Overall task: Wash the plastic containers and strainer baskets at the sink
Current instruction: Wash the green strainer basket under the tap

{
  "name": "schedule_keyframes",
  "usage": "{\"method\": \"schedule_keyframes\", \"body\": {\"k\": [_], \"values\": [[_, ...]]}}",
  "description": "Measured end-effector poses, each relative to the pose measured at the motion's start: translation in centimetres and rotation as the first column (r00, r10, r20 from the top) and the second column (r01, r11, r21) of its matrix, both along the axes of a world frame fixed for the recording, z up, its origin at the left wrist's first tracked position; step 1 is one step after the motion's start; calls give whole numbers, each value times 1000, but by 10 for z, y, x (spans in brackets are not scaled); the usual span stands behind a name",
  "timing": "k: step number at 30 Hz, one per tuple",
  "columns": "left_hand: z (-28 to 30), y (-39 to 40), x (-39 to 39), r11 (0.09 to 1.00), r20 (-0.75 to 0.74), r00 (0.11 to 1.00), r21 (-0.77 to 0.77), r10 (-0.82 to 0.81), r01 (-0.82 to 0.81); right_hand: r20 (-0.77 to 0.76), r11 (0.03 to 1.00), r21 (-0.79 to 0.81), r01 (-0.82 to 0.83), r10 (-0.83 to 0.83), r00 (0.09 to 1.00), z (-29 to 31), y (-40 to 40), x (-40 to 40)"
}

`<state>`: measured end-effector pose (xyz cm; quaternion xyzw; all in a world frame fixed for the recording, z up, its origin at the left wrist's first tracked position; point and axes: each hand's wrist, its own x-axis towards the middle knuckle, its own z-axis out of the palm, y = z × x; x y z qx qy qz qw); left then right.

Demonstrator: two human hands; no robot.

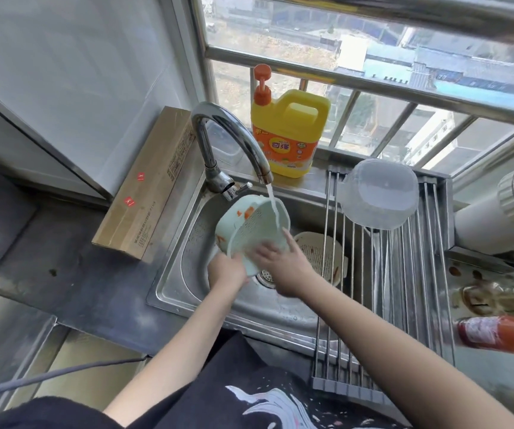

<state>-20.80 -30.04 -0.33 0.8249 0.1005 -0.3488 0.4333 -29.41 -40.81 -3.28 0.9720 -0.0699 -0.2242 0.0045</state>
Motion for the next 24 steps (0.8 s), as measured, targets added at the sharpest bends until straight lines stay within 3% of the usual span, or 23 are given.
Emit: {"method": "schedule_keyframes", "body": {"k": [2, 4, 5, 7, 9, 11, 13, 15, 17, 18, 20, 22, 24], "values": [[-7, 6, 1, 998, 35, 998, 45, -55, 53, -76, 954, -293, -60, 40, 996, 7, -18, 2], [-8, 7, 3, 999, 28, 999, 33, -41, 40, -66, 922, -386, -27, 1, 998, 9, -18, 6], [-6, 5, 4, 999, 43, 999, 32, -32, 31, -25, 932, -358, 48, -61, 998, 10, -11, 8], [-3, 0, 6, 998, 80, 997, 53, -24, 20, 53, 977, -129, 172, -166, 985, 4, 11, 6], [-1, -3, 9, 997, 112, 993, 77, -35, 26, 94, 972, 180, 154, -172, 981, -3, 33, 1], [-2, -1, 9, 994, 115, 991, 83, -74, 65, 115, 965, 242, 100, -131, 985, -6, 34, 0], [-8, 4, 3, 984, 109, 982, 102, -156, 145, 144, 993, 53, 106, -113, 983, -4, 17, 3], [-13, 7, -4, 974, 106, 973, 119, -206, 194, 86, 976, -160, 145, -133, 987, 1, -3, 4], [-11, 7, -5, 976, 100, 974, 94, -204, 195, 15, 953, -264, 150, -152, 988, 1, -9, 3], [-5, 4, -6, 977, 105, 974, 84, -203, 195, 25, 955, -224, 194, -193, 981, -2, -3, 4], [8, -2, -7, 971, 136, 964, 93, -231, 219, 42, 961, 47, 271, -273, 961, -14, 19, 11], [20, -4, -11, 953, 197, 937, 156, -289, 261, 29, 914, 353, 200, -225, 974, -20, 40, 19], [26, 0, -13, 942, 231, 921, 195, -313, 271, 33, 876, 460, 143, -178, 983, -15, 38, 16]]}}
